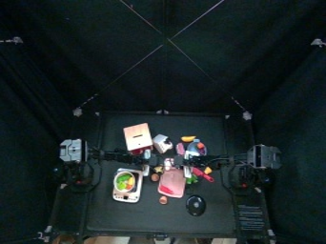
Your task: Cut egg
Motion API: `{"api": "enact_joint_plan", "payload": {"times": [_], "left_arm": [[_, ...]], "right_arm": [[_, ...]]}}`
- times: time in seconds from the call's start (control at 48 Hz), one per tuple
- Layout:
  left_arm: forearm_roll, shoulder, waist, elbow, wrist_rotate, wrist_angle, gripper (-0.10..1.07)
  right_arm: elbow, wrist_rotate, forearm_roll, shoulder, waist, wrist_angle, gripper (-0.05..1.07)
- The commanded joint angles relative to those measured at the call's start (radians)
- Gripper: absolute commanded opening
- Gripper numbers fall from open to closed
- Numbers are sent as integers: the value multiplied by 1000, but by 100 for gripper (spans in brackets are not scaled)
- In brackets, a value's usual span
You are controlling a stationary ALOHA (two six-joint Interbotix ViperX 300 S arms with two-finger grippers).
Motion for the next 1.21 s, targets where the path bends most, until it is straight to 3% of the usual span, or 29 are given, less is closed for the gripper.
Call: {"api": "enact_joint_plan", "payload": {"times": [0.0,0.229,0.708,1.188], "left_arm": [[-2,8,15,8,-3,31,13],[-2,0,17,0,-2,31,13],[-11,37,15,-5,-5,31,13],[-12,18,12,-2,-3,32,13]], "right_arm": [[-3,-3,-5,8,-18,8,40],[-5,-3,-8,-20,-34,14,40],[3,-3,0,49,-40,6,40],[-17,-2,2,34,-34,25,40]]}}
